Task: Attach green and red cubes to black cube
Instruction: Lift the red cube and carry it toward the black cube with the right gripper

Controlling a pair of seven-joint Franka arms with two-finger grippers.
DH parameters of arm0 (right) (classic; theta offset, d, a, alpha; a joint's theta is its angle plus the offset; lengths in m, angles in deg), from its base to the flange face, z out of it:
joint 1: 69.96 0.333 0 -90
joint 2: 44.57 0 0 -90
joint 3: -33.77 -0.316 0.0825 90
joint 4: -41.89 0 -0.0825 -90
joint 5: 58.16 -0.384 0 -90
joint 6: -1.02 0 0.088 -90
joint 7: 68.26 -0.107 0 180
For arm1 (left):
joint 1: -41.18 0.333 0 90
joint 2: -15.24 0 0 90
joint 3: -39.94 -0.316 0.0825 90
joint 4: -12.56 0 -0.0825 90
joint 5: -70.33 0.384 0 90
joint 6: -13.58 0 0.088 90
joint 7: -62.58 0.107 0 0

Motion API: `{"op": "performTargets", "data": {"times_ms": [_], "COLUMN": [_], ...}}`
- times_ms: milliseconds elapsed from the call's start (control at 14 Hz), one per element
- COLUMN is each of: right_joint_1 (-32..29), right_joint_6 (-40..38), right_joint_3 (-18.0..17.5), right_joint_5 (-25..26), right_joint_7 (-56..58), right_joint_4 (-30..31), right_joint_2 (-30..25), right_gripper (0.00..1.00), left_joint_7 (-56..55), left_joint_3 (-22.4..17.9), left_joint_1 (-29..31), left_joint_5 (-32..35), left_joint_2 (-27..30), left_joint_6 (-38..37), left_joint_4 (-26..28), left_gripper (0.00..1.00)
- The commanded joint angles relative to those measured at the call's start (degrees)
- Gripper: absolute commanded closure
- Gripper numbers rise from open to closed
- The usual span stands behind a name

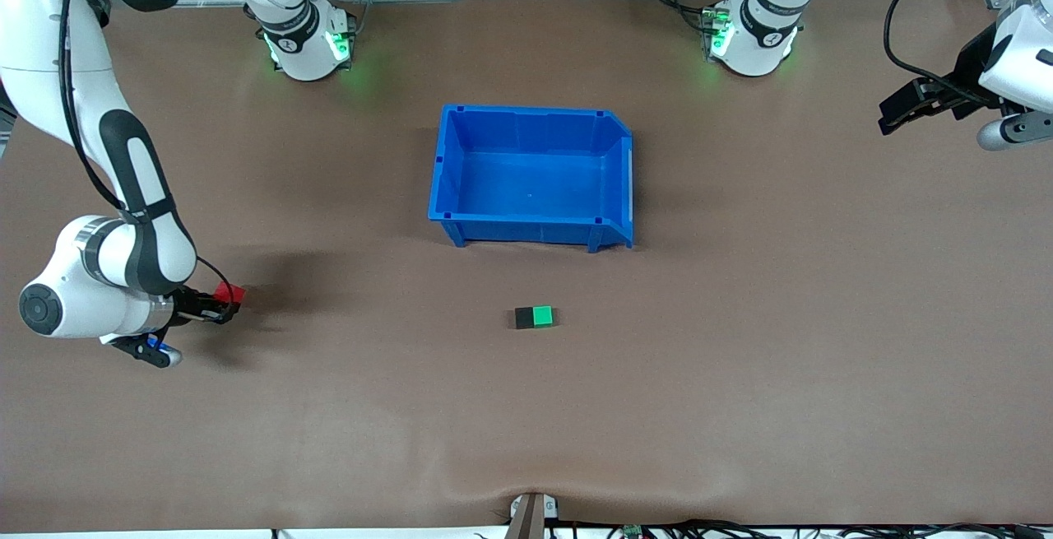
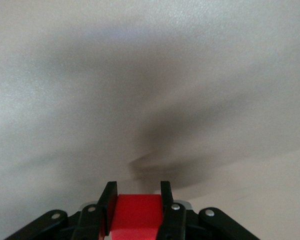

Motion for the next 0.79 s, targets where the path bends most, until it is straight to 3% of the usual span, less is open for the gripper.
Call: {"op": "performTargets", "data": {"times_ms": [0, 717], "right_joint_1": [1.2, 3.4], "right_joint_6": [-1.1, -1.0], "right_joint_3": [-0.2, -0.3], "right_joint_5": [-0.7, -6.2], "right_joint_7": [-4.8, -12.5], "right_joint_4": [-1.2, -1.2], "right_joint_2": [0.4, 0.4], "right_gripper": [1.0, 1.0], "left_joint_7": [1.3, 1.3], "left_joint_3": [0.3, 0.3], "left_joint_1": [0.6, 0.6], "left_joint_5": [-1.9, -2.9], "left_joint_2": [0.0, 0.5], "left_joint_6": [0.0, 0.0], "left_joint_4": [-0.8, -1.0], "left_gripper": [0.0, 0.0]}}
